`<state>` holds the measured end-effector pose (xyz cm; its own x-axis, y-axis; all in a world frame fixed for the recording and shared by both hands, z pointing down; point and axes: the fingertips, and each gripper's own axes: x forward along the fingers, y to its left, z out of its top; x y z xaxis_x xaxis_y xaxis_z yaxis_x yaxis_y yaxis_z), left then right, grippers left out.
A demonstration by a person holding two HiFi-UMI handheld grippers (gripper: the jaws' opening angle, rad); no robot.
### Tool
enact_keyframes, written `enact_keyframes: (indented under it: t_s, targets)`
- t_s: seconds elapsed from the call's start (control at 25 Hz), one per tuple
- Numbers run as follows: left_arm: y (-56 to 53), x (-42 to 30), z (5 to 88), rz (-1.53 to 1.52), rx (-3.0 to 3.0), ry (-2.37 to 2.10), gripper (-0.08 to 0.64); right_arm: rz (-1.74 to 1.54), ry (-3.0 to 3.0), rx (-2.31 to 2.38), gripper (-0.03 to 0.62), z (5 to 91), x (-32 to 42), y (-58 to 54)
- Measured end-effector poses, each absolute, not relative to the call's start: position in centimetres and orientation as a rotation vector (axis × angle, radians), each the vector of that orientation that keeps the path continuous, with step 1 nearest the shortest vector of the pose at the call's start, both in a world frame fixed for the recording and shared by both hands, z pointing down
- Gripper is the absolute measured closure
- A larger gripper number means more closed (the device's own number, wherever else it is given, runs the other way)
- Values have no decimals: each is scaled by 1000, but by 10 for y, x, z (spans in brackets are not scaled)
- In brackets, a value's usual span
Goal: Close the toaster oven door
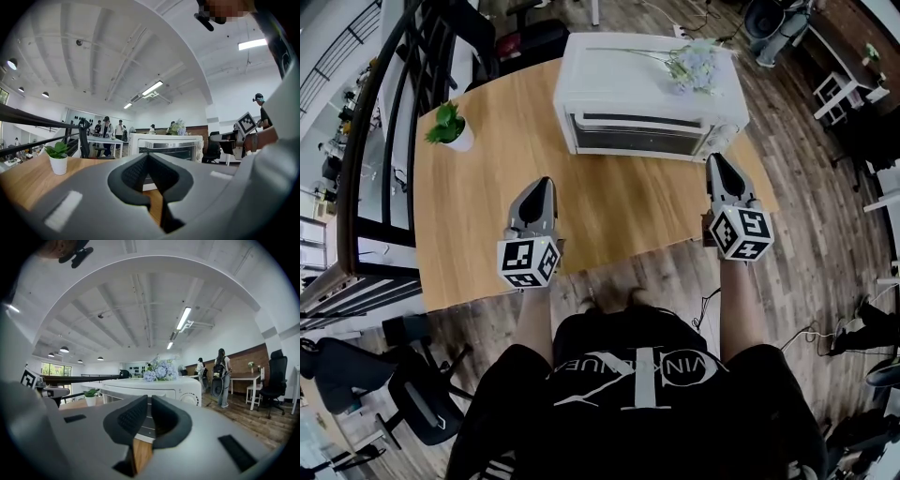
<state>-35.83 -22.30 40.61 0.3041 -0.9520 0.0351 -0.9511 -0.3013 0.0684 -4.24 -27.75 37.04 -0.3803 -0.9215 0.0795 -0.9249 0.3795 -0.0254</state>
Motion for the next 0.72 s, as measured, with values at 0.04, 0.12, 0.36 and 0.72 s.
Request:
enact_keyframes:
  t_s: [0.04, 0.12, 0.36, 0.72]
  targets:
    - [-223, -358, 405, -19, 2478, -1809, 551, 105, -2569, 1715, 557, 371, -42, -275]
    - [-223, -357, 405, -20, 2483, -1806, 550, 115, -2574, 1711, 558, 372, -42, -269]
    - [-219, -355, 409, -5, 2492, -1794, 551, 158, -2581, 1700, 565, 381, -42, -254]
    - [-219, -364, 409, 3, 2476, -1822, 549, 173, -2582, 1667, 566, 392, -42, -243]
